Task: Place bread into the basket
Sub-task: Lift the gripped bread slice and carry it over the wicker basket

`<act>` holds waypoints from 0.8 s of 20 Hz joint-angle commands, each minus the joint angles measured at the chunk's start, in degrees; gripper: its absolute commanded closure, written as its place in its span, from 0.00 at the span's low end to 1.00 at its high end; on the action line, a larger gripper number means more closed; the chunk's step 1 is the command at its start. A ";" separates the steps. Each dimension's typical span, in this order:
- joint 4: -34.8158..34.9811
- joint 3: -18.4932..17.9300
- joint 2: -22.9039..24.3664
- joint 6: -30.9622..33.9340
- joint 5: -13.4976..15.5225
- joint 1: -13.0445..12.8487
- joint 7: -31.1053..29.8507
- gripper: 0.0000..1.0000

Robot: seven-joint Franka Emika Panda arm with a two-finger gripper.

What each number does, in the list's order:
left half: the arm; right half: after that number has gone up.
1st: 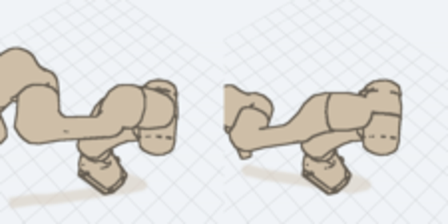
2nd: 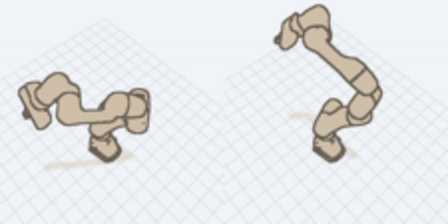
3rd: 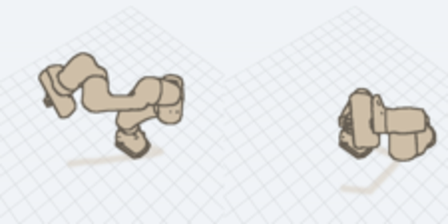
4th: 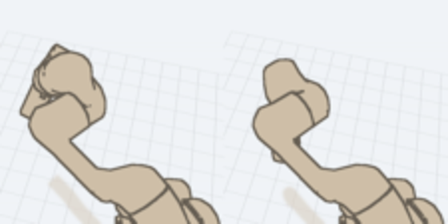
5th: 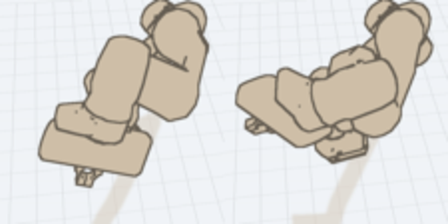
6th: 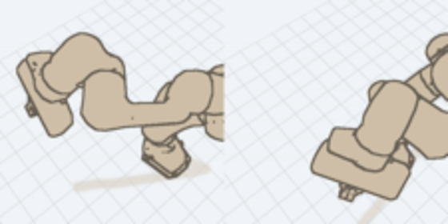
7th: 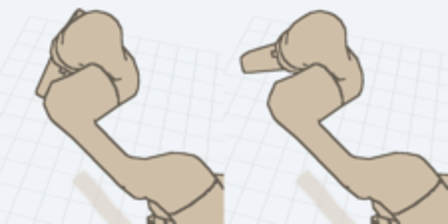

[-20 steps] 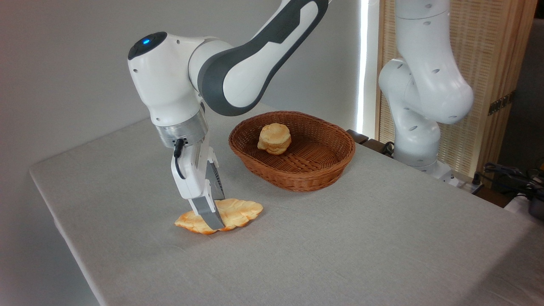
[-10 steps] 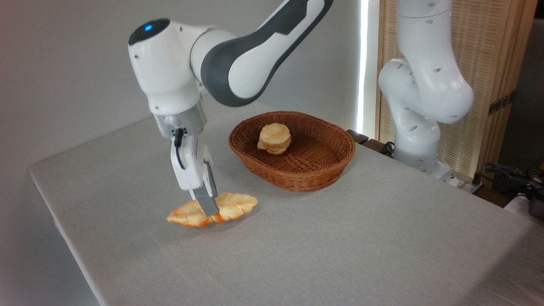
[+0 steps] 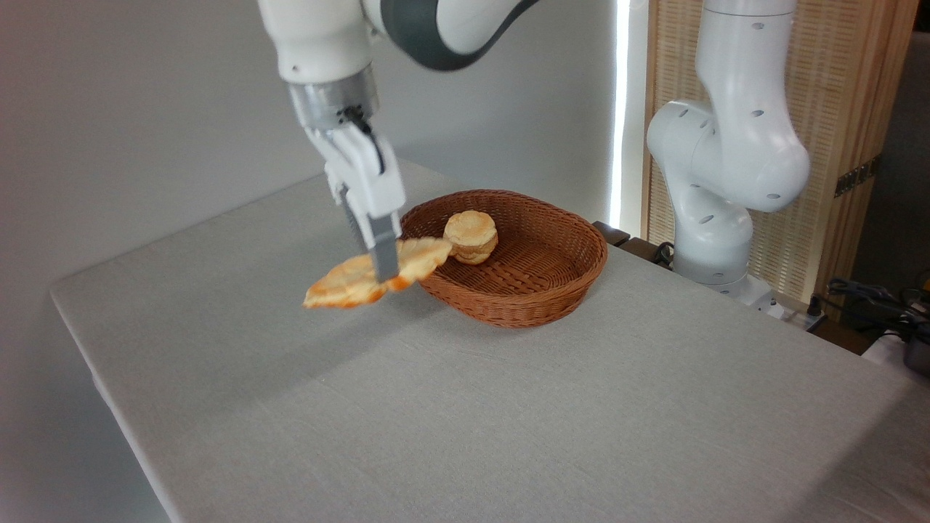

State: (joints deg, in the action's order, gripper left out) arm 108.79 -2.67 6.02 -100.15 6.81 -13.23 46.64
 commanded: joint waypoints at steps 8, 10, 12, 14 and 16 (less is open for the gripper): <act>1.43 0.38 4.27 18.66 1.46 -2.15 -12.00 0.37; 1.69 0.30 4.00 20.43 1.72 -4.25 -14.89 0.20; 2.91 0.30 3.83 20.79 1.81 -5.93 -19.20 0.02; 3.88 0.30 3.74 21.66 2.07 -6.72 -19.66 0.00; 4.50 0.30 3.65 23.33 2.86 -7.25 -19.74 0.00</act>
State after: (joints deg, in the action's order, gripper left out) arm 112.40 -1.82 9.43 -79.62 7.86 -19.64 27.89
